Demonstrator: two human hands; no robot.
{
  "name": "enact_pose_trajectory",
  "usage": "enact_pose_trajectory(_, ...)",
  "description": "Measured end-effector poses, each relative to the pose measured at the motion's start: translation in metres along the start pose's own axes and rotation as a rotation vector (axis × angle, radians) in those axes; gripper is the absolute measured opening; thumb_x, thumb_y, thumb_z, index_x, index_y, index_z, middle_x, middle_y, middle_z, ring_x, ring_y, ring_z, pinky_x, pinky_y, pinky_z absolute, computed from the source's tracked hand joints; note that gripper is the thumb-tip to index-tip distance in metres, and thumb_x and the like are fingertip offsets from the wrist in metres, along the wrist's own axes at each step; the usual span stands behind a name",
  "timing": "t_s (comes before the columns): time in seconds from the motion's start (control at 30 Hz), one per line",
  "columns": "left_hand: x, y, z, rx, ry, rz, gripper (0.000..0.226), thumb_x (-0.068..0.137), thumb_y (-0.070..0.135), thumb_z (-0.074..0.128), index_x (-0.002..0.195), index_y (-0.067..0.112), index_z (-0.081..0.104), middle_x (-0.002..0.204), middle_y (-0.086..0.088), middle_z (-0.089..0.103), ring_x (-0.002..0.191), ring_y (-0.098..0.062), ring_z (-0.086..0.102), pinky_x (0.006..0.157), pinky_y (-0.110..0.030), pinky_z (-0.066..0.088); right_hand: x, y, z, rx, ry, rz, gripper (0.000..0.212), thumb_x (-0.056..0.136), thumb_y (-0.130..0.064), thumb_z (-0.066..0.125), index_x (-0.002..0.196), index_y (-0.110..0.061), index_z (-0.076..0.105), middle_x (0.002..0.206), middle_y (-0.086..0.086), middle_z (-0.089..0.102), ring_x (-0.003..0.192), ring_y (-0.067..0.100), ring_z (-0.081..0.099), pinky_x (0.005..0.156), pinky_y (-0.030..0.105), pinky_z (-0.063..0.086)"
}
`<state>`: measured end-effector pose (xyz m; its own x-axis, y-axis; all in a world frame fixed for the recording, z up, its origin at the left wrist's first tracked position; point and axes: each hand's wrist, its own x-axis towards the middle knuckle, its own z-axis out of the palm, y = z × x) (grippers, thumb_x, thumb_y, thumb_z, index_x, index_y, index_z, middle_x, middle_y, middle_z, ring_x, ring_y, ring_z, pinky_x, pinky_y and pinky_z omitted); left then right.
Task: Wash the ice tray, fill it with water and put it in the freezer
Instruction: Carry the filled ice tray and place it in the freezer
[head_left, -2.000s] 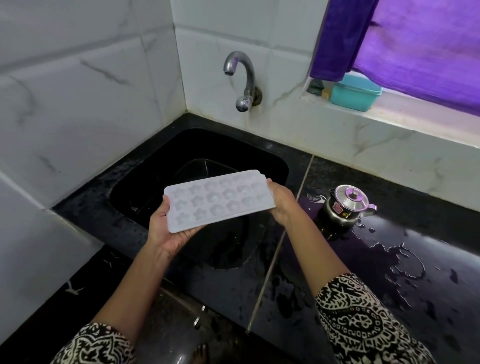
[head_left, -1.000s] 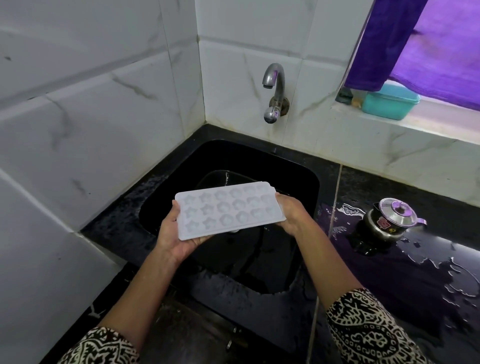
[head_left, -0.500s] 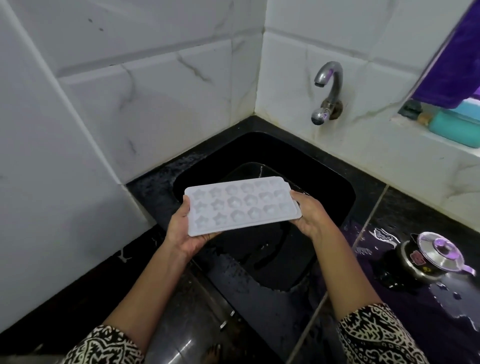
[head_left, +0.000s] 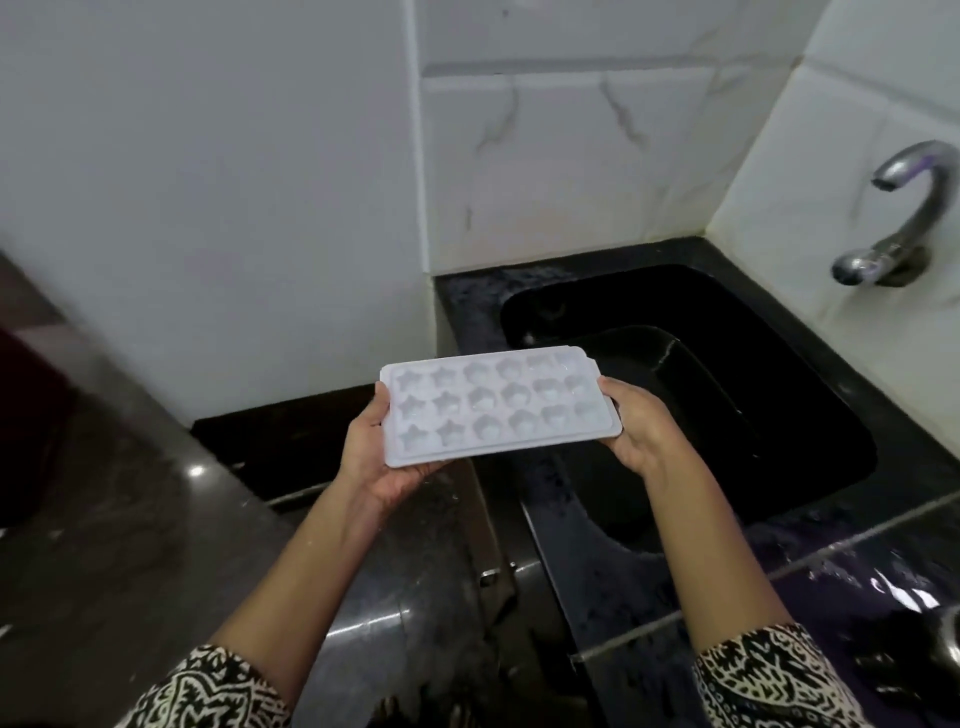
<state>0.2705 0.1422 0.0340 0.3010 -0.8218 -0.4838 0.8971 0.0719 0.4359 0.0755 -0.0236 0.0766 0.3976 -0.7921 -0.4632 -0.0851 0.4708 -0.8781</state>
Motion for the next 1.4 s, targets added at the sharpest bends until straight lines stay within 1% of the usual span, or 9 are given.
enact_pose_trajectory(0.13, -0.044, 0.012, -0.032, -0.053, 0.062, 0.112, 0.058, 0.098, 0.053, 0.038, 0.125, 0.006, 0.059, 0.124, -0.023, 0.065, 0.111, -0.042, 0.063, 0.089, -0.070, 0.043, -0.009, 0.014, 0.041, -0.024, -0.112, 0.031, 0.021, 0.097, -0.011, 0.045, 0.091, -0.006, 0.065, 0.076, 0.007, 0.073, 0.069, 0.020, 0.069, 0.067, 0.036, 0.055)
enact_pose_trajectory(0.23, -0.079, 0.020, -0.058, -0.080, 0.113, 0.187, 0.058, 0.097, 0.053, 0.038, 0.124, 0.006, 0.060, 0.122, -0.022, 0.066, 0.101, -0.039, 0.069, 0.079, -0.063, 0.053, -0.020, 0.027, 0.074, -0.028, -0.202, 0.050, 0.021, 0.096, -0.008, 0.045, 0.092, -0.004, 0.065, 0.073, 0.007, 0.072, 0.064, 0.017, 0.069, 0.055, 0.028, 0.056)
enact_pose_trajectory(0.33, -0.119, 0.025, -0.084, -0.137, 0.151, 0.256, 0.058, 0.098, 0.052, 0.037, 0.125, 0.006, 0.060, 0.122, -0.021, 0.066, 0.097, -0.039, 0.070, 0.072, -0.058, 0.058, -0.036, 0.044, 0.108, -0.060, -0.296, 0.078, 0.021, 0.096, -0.007, 0.045, 0.088, -0.004, 0.064, 0.072, 0.007, 0.072, 0.062, 0.018, 0.069, 0.056, 0.029, 0.056)
enact_pose_trajectory(0.6, -0.231, 0.023, -0.158, -0.252, 0.299, 0.423, 0.061, 0.097, 0.055, 0.037, 0.129, 0.007, 0.058, 0.125, -0.021, 0.064, 0.109, -0.041, 0.065, 0.085, -0.063, 0.049, -0.095, 0.095, 0.195, -0.195, -0.512, 0.123, 0.020, 0.097, -0.010, 0.043, 0.089, -0.006, 0.062, 0.072, 0.005, 0.073, 0.063, 0.019, 0.069, 0.058, 0.032, 0.056)
enact_pose_trajectory(0.77, -0.309, 0.010, -0.197, -0.325, 0.409, 0.537, 0.059, 0.097, 0.055, 0.035, 0.116, 0.006, 0.064, 0.113, -0.021, 0.070, 0.091, -0.038, 0.071, 0.076, -0.061, 0.052, -0.150, 0.133, 0.242, -0.282, -0.627, 0.157, 0.018, 0.097, -0.011, 0.045, 0.094, -0.006, 0.062, 0.080, 0.009, 0.072, 0.074, 0.023, 0.069, 0.078, 0.044, 0.054)
enact_pose_trajectory(0.93, -0.387, -0.013, -0.226, -0.461, 0.464, 0.668, 0.066, 0.100, 0.050, 0.033, 0.093, 0.000, 0.076, 0.097, -0.022, 0.073, 0.078, -0.038, 0.073, 0.051, -0.052, 0.057, -0.211, 0.173, 0.282, -0.361, -0.784, 0.179, 0.021, 0.096, -0.008, 0.044, 0.086, -0.007, 0.062, 0.068, 0.004, 0.072, 0.060, 0.017, 0.068, 0.061, 0.032, 0.054)
enact_pose_trajectory(1.03, -0.433, -0.030, -0.248, -0.479, 0.553, 0.740, 0.062, 0.101, 0.051, 0.031, 0.105, 0.003, 0.070, 0.099, -0.020, 0.074, 0.081, -0.036, 0.073, 0.054, -0.049, 0.058, -0.248, 0.198, 0.304, -0.412, -0.868, 0.204, 0.021, 0.096, -0.008, 0.044, 0.086, -0.006, 0.062, 0.066, 0.004, 0.071, 0.058, 0.017, 0.067, 0.058, 0.029, 0.053)
enact_pose_trajectory(1.17, -0.488, -0.054, -0.273, -0.531, 0.640, 0.830, 0.061, 0.100, 0.051, 0.032, 0.102, 0.005, 0.072, 0.101, -0.019, 0.074, 0.083, -0.035, 0.073, 0.057, -0.050, 0.059, -0.296, 0.232, 0.333, -0.500, -0.963, 0.221, 0.021, 0.096, -0.009, 0.043, 0.087, -0.007, 0.063, 0.066, 0.004, 0.071, 0.057, 0.016, 0.067, 0.050, 0.024, 0.052)
enact_pose_trajectory(1.4, -0.568, -0.089, -0.307, -0.651, 0.742, 0.988, 0.054, 0.100, 0.051, 0.034, 0.120, 0.009, 0.061, 0.123, -0.019, 0.066, 0.104, -0.037, 0.067, 0.078, -0.058, 0.055, -0.375, 0.281, 0.381, -0.636, -1.168, 0.236, 0.022, 0.097, -0.009, 0.044, 0.087, -0.005, 0.062, 0.064, 0.003, 0.071, 0.055, 0.015, 0.067, 0.055, 0.029, 0.054)
